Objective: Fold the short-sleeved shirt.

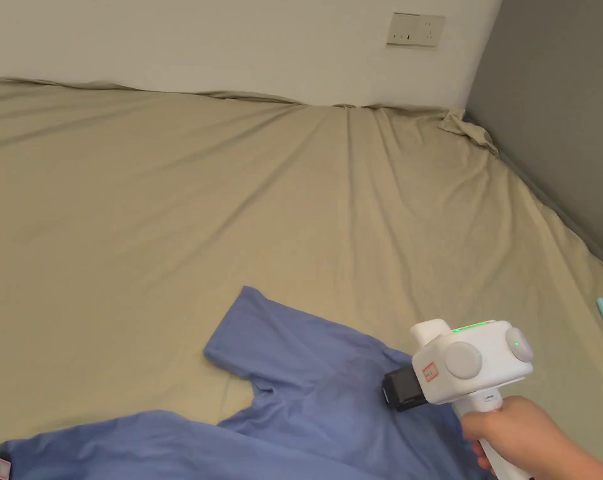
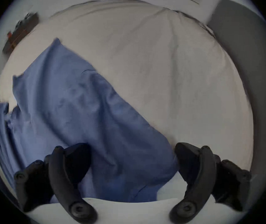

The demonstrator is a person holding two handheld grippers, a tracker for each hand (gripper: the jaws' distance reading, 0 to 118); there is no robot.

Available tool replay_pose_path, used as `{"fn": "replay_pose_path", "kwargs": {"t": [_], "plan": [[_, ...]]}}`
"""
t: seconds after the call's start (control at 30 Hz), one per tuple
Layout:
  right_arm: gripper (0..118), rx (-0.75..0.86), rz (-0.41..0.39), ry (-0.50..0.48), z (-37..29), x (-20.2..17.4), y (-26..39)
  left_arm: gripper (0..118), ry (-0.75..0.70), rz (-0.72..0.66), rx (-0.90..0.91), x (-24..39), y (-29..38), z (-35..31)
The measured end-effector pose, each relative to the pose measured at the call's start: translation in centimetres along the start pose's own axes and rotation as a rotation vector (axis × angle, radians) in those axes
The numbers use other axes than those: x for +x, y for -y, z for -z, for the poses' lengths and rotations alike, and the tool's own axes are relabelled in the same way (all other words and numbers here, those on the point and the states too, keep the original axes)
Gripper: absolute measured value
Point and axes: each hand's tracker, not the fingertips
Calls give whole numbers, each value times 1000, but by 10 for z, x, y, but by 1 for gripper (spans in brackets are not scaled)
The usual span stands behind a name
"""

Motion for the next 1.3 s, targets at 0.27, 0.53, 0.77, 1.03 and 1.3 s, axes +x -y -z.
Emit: {"fn": "replay_pose_path", "kwargs": {"t": [0.27,0.53,0.77,1.03,1.3], "plan": [[8,161,16,-68,-45,-19,34,1,26,-94,14,-22,4,6],[8,539,126,-278,-166,-16,43,1,238,-366,203,-30,-6,-37],[8,766,-5,-139,-303,-16,-3,1,247,-275,463,-15,-108,-113],[8,832,-120,62,-390,-18,-78,1,206,-136,656,20,-237,-193],[8,831,-80,154,-447,-5,-169,1,195,-80,699,37,-344,-215]]}}
